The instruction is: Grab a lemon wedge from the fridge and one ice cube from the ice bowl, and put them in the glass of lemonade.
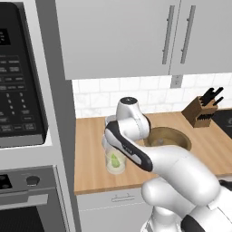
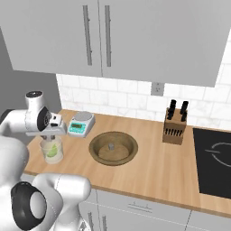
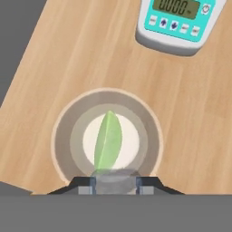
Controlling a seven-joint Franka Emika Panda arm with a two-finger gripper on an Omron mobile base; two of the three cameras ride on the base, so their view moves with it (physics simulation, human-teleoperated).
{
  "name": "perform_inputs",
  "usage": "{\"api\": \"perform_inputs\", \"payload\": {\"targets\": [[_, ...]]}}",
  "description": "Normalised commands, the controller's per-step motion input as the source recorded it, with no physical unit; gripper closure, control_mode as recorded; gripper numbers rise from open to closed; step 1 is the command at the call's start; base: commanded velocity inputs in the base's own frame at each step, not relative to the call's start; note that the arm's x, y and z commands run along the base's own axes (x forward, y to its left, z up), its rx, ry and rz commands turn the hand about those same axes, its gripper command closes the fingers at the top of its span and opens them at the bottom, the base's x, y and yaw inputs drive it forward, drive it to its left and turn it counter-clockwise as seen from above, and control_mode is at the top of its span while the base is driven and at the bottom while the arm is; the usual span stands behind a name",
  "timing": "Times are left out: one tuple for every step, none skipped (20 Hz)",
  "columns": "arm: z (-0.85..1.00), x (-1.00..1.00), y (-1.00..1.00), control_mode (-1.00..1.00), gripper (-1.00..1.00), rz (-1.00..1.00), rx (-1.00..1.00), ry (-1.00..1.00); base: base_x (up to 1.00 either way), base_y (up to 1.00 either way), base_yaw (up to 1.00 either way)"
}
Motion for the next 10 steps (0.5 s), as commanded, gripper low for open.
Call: {"api": "perform_inputs", "payload": {"targets": [[0.00,0.25,0.00,-1.00,1.00,0.00,0.00,0.00,0.00,0.00,0.00],[0.00,0.21,0.02,-1.00,1.00,0.00,0.00,0.03,0.00,0.00,0.00],[0.00,0.20,0.11,-1.00,1.00,0.00,0.00,0.09,0.00,0.00,0.00],[0.00,0.11,0.14,-1.00,1.00,0.00,0.00,0.05,0.00,0.00,0.00],[-0.06,0.00,0.16,-1.00,1.00,0.00,0.00,0.01,0.00,0.00,0.00],[-0.06,0.01,0.21,-1.00,1.00,0.00,0.00,0.04,0.00,0.00,0.00],[-0.09,0.04,0.19,-1.00,1.00,0.00,0.00,0.04,0.00,0.00,0.00],[-0.07,0.06,0.18,-1.00,1.00,0.00,0.00,0.07,0.00,0.00,0.00],[-0.02,0.14,0.17,-1.00,1.00,0.00,0.00,0.10,0.00,0.00,0.00],[0.00,0.15,0.11,-1.00,1.00,0.00,0.00,0.10,0.00,0.00,0.00]]}}
